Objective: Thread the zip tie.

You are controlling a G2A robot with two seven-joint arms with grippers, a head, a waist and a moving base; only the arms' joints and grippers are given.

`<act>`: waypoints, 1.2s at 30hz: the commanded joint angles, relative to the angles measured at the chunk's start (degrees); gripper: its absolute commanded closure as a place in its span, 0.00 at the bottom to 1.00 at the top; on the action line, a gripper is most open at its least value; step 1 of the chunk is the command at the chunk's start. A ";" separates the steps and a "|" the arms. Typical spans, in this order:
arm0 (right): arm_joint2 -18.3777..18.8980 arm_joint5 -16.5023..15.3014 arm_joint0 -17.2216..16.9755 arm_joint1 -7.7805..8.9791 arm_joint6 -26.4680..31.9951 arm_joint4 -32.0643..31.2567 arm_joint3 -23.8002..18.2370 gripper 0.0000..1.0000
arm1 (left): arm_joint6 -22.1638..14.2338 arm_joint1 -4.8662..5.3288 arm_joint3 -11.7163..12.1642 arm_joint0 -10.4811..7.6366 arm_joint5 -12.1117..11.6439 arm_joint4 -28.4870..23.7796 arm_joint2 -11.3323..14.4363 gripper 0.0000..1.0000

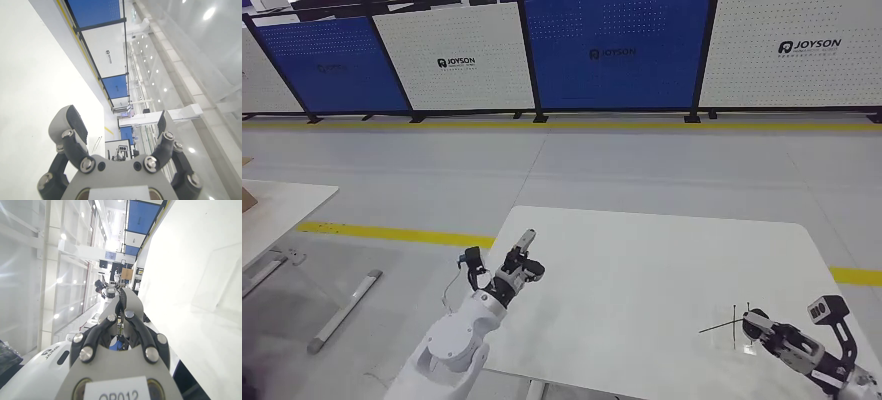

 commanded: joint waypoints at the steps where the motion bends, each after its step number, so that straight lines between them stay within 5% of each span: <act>1: 0.00 0.00 0.00 0.00 0.00 0.00 0.00 1.00 | 0.06 -0.06 0.66 -0.60 0.85 0.96 1.06 0.00; 11: -0.42 -0.15 -0.03 -0.24 -1.62 0.74 -0.25 1.00 | -0.12 -0.04 1.25 -0.60 0.84 1.08 0.82 0.00; 15: -4.35 -2.06 -0.12 -1.07 -3.41 0.34 -2.41 1.00 | -4.18 0.25 2.82 -0.32 0.65 1.37 -0.11 0.00; 21: -10.51 -4.28 0.07 -2.45 -8.86 -1.85 -6.81 1.00 | -11.11 0.25 6.02 -2.46 -2.51 4.50 4.70 0.00; 26: -12.92 -1.63 0.73 -2.86 -9.88 -4.71 -7.95 1.00 | -15.51 0.35 8.81 -3.77 -6.40 7.12 7.14 0.00; 36: -12.89 -1.62 0.73 -2.90 -10.30 -4.42 -7.97 1.00 | -15.30 0.35 8.88 -3.80 -6.45 7.15 7.11 0.00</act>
